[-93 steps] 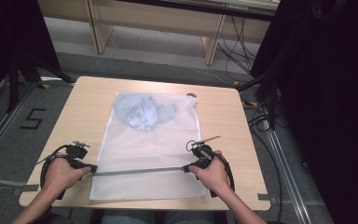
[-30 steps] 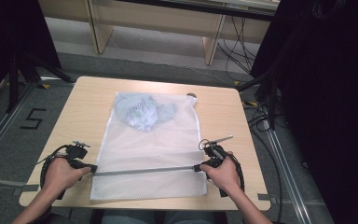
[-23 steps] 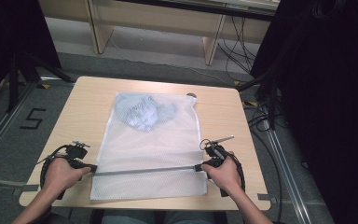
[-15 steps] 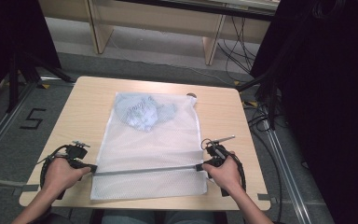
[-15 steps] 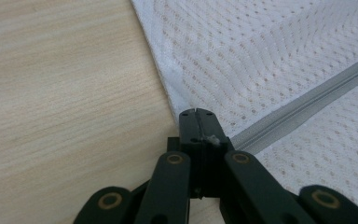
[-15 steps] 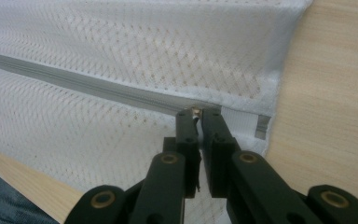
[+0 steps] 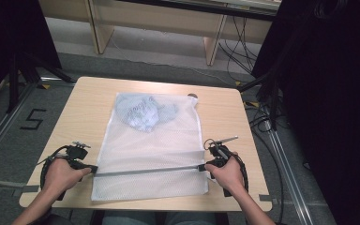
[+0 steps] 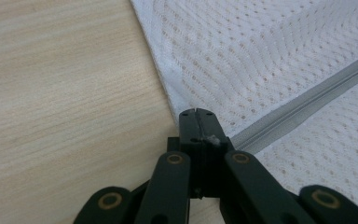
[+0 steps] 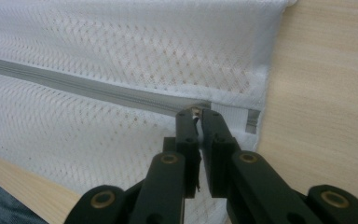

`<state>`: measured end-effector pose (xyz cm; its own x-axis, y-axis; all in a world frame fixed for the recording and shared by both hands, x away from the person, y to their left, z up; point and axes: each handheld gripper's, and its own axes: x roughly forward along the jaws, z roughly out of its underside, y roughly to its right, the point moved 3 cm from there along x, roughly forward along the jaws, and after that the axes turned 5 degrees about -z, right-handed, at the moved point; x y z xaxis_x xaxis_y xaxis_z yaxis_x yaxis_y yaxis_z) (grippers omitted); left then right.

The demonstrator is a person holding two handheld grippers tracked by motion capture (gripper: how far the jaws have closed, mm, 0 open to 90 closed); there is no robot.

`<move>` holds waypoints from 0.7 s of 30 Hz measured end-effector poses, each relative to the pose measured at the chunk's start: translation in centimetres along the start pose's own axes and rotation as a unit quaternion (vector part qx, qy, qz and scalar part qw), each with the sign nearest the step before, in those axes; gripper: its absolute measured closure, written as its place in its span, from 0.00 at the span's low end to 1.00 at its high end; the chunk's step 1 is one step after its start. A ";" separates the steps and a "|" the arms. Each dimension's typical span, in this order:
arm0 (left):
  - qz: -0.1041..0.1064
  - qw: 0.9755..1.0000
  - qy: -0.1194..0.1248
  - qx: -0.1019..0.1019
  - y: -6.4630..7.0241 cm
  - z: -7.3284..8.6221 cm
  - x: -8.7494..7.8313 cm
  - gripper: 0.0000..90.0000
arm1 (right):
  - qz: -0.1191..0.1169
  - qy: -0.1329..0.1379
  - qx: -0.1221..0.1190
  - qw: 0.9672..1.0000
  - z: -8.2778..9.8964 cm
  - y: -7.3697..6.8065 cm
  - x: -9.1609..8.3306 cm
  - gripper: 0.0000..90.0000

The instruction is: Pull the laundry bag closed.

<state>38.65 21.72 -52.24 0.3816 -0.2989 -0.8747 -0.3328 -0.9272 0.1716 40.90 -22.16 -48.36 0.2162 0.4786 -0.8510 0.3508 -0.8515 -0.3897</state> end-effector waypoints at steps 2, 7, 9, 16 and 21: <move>0.004 1.000 -0.003 0.007 -0.1 0.0 -0.1 1.00 | -0.002 -0.006 0.009 1.000 0.1 0.0 -0.2 0.96; 0.004 1.000 -0.004 0.009 -0.1 0.0 -0.1 1.00 | 0.006 -0.008 0.019 1.000 0.0 0.0 -0.1 0.96; 0.005 1.000 -0.003 0.008 -0.1 0.0 -0.1 1.00 | 0.004 -0.003 0.009 1.000 0.0 0.1 0.0 0.96; 0.003 1.000 -0.001 0.009 0.0 0.1 -0.1 1.00 | -0.009 0.001 0.003 1.000 0.1 0.1 0.0 0.96; -0.004 1.000 0.002 0.002 0.3 0.2 -0.1 1.00 | 0.003 0.005 -0.013 1.000 0.3 0.5 -0.2 0.95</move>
<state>38.39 21.53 -52.18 0.3877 -0.2929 -0.8740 -0.3335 -0.9285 0.1632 40.79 -22.79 -48.48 0.2283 0.4750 -0.8499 0.3731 -0.8489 -0.3743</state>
